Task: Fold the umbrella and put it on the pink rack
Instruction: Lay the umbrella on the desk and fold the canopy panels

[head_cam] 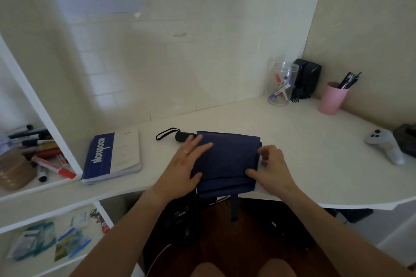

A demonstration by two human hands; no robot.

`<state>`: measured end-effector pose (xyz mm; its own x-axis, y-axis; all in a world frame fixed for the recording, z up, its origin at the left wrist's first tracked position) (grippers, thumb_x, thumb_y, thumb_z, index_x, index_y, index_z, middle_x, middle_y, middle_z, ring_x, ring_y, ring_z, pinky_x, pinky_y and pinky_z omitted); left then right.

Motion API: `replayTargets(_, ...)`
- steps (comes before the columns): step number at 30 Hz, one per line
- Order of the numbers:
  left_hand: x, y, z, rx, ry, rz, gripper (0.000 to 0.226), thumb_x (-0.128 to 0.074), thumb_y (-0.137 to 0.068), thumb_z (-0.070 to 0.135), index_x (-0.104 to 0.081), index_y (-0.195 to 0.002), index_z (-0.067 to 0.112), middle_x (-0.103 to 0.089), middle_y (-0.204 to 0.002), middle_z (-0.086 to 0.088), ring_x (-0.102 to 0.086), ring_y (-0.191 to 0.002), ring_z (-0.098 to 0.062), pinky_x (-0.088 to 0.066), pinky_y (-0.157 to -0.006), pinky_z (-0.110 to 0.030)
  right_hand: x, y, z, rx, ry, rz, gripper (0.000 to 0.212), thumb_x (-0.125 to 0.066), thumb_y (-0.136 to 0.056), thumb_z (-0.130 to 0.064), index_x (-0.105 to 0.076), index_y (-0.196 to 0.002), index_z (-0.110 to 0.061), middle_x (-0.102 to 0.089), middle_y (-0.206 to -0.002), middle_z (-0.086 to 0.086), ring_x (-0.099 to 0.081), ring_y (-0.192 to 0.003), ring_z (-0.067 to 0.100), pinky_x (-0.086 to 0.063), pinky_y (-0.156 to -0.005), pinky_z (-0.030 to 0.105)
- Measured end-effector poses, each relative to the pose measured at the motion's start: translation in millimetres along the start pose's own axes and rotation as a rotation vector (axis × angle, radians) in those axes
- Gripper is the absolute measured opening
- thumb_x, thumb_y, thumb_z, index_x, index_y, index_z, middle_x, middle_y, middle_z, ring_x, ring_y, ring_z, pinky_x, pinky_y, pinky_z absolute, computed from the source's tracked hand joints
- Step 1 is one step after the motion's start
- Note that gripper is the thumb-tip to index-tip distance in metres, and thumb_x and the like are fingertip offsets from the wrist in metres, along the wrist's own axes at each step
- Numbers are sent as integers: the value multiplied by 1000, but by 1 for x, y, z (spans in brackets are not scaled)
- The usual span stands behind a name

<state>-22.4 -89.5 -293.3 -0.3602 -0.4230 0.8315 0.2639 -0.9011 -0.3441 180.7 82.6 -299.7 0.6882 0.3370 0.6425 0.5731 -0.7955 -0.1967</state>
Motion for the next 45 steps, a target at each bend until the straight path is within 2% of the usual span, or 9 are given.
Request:
replayTargets(3, -5, -15, 11, -137, -79, -307, 90, -52, -83, -6, -24, -160, 33, -7, -170, 5, 1, -156, -11, -5, -127, -28, 12, 8, -26, 378, 102, 205, 46, -71, -84, -22, -54, -127, -23, -51, -127, -4, -49, -116, 16, -46, -99, 31)
replayTargets(7, -11, -18, 17, -125, -237, -471, 75, -44, -89, 1, -36, -156, 33, -14, -170, 6, -12, -156, -13, -18, -127, -33, -3, 9, -27, 626, 458, 109, 30, -61, -93, -29, -72, -119, -18, -67, -123, -2, -56, -115, 18, -51, -99, 37)
replayTargets(15, -8, -28, 38, -147, -436, -182, 35, -42, -101, 25, -62, -129, 28, -61, -130, 1, -59, -120, -23, -49, -98, -39, -5, 13, -2, 593, 533, -29, 38, -52, -92, -47, -79, -106, -25, -66, -111, -9, -57, -105, 15, -52, -85, 24)
replayTargets(18, -27, -22, 36, -213, -339, -159, 47, -40, -106, 35, -39, -152, 33, -31, -164, 3, -24, -152, -18, -28, -123, -34, -2, 5, -19, 594, 601, -163, 45, -44, -89, -56, -80, -93, -29, -65, -97, -12, -56, -91, 13, -50, -77, 27)
replayTargets(21, -49, -8, 28, -184, -323, -350, 52, -21, -110, 42, -9, -160, 41, 5, -170, 10, 11, -155, -9, -5, -128, -37, 7, -36, -42, 465, 554, -202, 60, -37, -90, -63, -72, -70, -20, -68, -75, -4, -59, -73, 15, -48, -69, 33)
replayTargets(24, -57, -3, 23, -136, -330, -361, 51, -15, -110, 43, -3, -159, 46, 9, -169, 14, 15, -154, -5, 1, -128, -38, 14, -97, -50, 253, 295, -114, 37, -54, -97, -46, -75, -100, -17, -74, -99, 0, -65, -94, 20, -49, -85, 34)
replayTargets(27, -58, -4, 21, -127, -323, -385, 50, -14, -109, 45, -1, -158, 49, 11, -169, 17, 17, -154, -3, 2, -128, -37, -10, -126, -43, -49, 90, -529, 33, -65, -94, -36, -76, -111, -10, -75, -112, 4, -69, -104, 22, -55, -93, 34)
replayTargets(39, -41, -13, 29, -120, -290, -387, 48, -31, -106, 43, -26, -153, 48, -12, -170, 12, -5, -156, -9, -13, -126, -37, -23, -132, -40, 100, 2, -407, 16, -72, -90, -29, -78, -99, -17, -75, -100, 1, -69, -100, 22, -57, -90, 37)
replayTargets(45, -38, -16, 34, -126, -277, -345, 39, -29, -106, 47, -41, -143, 45, -25, -167, 8, -18, -154, -14, -22, -122, -40, -9, -114, -28, 62, 135, -736, 52, -81, -80, -41, -63, -127, -26, -71, -115, -2, -68, -104, 20, -57, -92, 37)
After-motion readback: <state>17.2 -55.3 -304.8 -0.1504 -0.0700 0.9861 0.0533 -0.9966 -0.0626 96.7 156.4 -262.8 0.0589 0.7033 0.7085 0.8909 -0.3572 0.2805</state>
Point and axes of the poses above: each hand's wrist, its own y-axis away from the middle knuckle, its own x-axis out of the back of the hand, z = x × y, the point moved 4 cm from there along -y, towards the middle knuckle
